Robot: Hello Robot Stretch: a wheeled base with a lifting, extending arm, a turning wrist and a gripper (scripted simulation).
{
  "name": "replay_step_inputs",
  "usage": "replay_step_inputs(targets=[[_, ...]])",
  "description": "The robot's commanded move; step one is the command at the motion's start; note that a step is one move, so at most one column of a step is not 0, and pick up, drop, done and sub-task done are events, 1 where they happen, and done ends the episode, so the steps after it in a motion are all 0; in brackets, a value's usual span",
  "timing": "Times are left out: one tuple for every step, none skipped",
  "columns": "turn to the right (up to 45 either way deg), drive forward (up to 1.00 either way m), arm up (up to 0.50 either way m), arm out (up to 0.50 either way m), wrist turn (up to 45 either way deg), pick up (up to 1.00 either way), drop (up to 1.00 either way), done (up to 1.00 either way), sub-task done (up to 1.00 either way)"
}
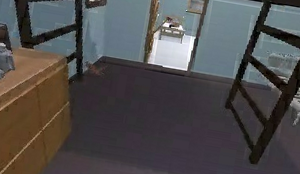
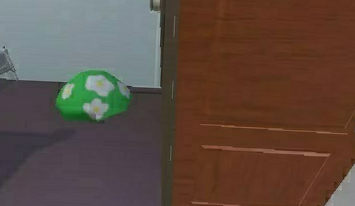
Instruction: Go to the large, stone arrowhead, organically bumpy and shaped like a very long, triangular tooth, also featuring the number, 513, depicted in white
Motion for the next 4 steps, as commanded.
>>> replay_step_inputs(targets=[[9.0,0.00,0.00,0.00,0.0,0.00,0.00,0.00,0.00],[0.0,0.20,0.00,0.00,0.0,0.00,0.00,0.00,0.00],[45.0,0.00,0.00,0.00,0.0,0.00,0.00,0.00,0.00],[21.0,0.00,0.00,0.00,0.0,0.00,0.00,0.00,0.00]])
